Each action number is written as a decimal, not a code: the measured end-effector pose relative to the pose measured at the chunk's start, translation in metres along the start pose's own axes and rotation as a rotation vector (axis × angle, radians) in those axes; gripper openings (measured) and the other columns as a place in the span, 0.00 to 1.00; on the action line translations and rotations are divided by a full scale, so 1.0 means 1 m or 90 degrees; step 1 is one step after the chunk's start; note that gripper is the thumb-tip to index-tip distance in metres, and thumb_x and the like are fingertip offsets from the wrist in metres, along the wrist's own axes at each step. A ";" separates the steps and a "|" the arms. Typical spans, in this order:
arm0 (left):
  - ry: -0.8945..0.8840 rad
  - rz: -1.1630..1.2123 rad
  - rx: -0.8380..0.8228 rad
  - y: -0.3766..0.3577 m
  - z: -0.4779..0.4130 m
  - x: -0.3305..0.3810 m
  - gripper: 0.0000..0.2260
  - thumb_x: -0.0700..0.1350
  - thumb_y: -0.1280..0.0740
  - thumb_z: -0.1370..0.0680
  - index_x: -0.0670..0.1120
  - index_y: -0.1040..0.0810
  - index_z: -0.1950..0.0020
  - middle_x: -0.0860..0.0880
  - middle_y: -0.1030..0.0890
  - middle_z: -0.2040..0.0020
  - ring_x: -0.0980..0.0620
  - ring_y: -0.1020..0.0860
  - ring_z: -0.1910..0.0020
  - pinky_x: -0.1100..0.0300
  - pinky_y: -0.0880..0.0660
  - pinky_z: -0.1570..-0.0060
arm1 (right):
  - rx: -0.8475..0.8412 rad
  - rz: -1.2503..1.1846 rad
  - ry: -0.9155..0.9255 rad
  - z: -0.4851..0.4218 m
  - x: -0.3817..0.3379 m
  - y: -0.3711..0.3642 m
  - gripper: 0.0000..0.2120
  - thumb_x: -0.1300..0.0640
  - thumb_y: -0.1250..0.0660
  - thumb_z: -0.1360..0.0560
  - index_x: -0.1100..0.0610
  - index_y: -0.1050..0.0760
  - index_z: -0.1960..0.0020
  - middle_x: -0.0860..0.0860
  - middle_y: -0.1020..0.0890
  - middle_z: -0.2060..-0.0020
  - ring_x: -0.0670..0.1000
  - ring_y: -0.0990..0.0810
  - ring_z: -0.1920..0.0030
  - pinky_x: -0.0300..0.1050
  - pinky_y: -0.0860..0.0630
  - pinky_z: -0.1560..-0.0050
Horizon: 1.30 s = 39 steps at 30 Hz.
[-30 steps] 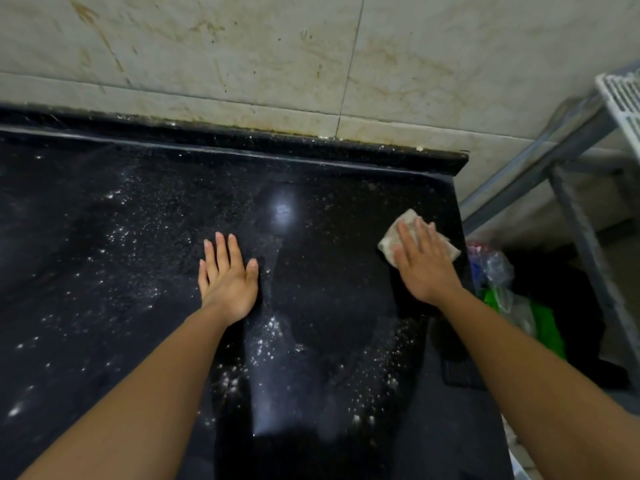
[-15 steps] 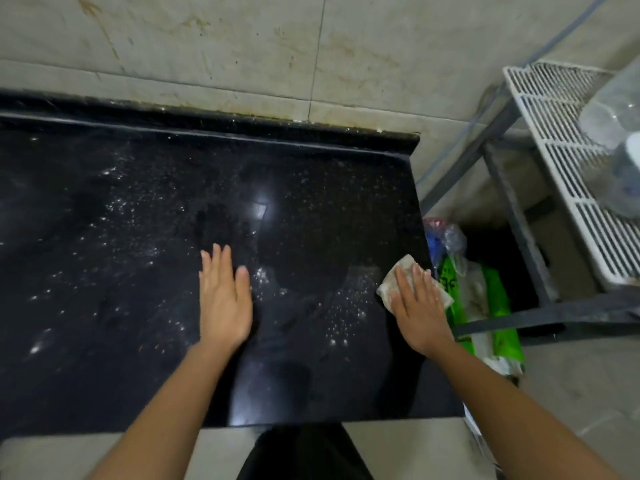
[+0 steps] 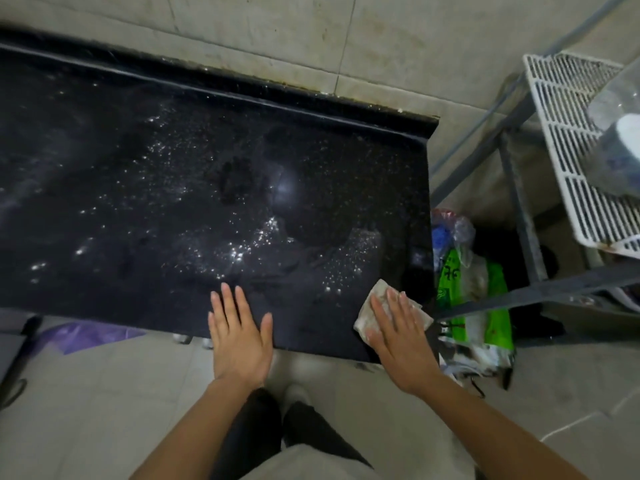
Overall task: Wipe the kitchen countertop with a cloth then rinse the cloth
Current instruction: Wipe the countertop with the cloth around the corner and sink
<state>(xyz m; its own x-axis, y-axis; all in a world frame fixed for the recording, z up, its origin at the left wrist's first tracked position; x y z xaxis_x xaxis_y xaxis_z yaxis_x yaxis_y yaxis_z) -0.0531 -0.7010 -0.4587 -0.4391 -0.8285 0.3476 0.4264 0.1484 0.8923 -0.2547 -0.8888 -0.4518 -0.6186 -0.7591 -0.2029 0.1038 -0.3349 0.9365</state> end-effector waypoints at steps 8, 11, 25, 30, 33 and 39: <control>0.033 -0.025 -0.055 0.000 0.001 0.004 0.32 0.59 0.58 0.20 0.43 0.66 0.24 0.42 0.69 0.25 0.47 0.72 0.28 0.52 0.68 0.28 | -0.004 -0.019 -0.081 -0.048 0.039 0.020 0.33 0.34 0.62 0.23 0.48 0.61 0.23 0.55 0.59 0.23 0.54 0.64 0.24 0.49 0.65 0.26; 0.044 -0.033 -0.082 -0.001 0.000 0.004 0.32 0.60 0.59 0.21 0.44 0.68 0.25 0.43 0.70 0.25 0.47 0.73 0.29 0.51 0.67 0.28 | -0.010 -0.032 -0.133 -0.101 0.054 0.040 0.29 0.42 0.57 0.19 0.50 0.62 0.23 0.56 0.61 0.23 0.56 0.66 0.25 0.52 0.65 0.26; 0.070 -0.052 -0.167 0.000 -0.001 0.007 0.32 0.60 0.59 0.20 0.45 0.72 0.27 0.44 0.74 0.27 0.46 0.74 0.29 0.51 0.68 0.29 | -0.050 0.014 0.046 -0.108 0.016 0.032 0.31 0.37 0.61 0.24 0.45 0.62 0.23 0.55 0.59 0.23 0.56 0.66 0.25 0.50 0.66 0.27; 0.066 -0.060 -0.182 0.004 -0.001 0.009 0.32 0.60 0.59 0.20 0.45 0.71 0.26 0.43 0.73 0.27 0.45 0.74 0.28 0.51 0.68 0.29 | -0.067 0.014 0.187 -0.024 -0.012 0.004 0.28 0.34 0.70 0.24 0.40 0.68 0.26 0.51 0.59 0.24 0.54 0.64 0.24 0.48 0.67 0.27; 0.065 -0.059 -0.192 0.005 0.001 0.010 0.32 0.61 0.59 0.20 0.45 0.71 0.26 0.43 0.73 0.27 0.45 0.73 0.28 0.52 0.69 0.29 | -0.109 0.022 0.249 0.004 -0.014 -0.006 0.26 0.34 0.70 0.24 0.36 0.69 0.27 0.49 0.62 0.24 0.50 0.68 0.25 0.50 0.64 0.26; 0.064 -0.052 -0.186 0.004 0.001 0.010 0.31 0.60 0.60 0.20 0.45 0.73 0.28 0.42 0.74 0.27 0.45 0.74 0.29 0.51 0.68 0.28 | -0.015 0.036 0.066 -0.071 0.024 0.023 0.32 0.37 0.66 0.25 0.48 0.61 0.24 0.51 0.57 0.23 0.56 0.60 0.23 0.46 0.66 0.27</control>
<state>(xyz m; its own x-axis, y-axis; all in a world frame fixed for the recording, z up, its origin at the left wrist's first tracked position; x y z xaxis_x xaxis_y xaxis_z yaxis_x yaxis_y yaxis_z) -0.0569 -0.7081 -0.4517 -0.4070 -0.8825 0.2357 0.6088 -0.0697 0.7902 -0.2121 -0.9543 -0.4550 -0.5269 -0.8308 -0.1791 0.1555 -0.3014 0.9407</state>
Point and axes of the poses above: each hand's wrist, its own z-axis away from the middle knuckle, its own y-axis out of the back of the hand, x = y × z, the point moved 6 cm from there along -z, towards the middle knuckle
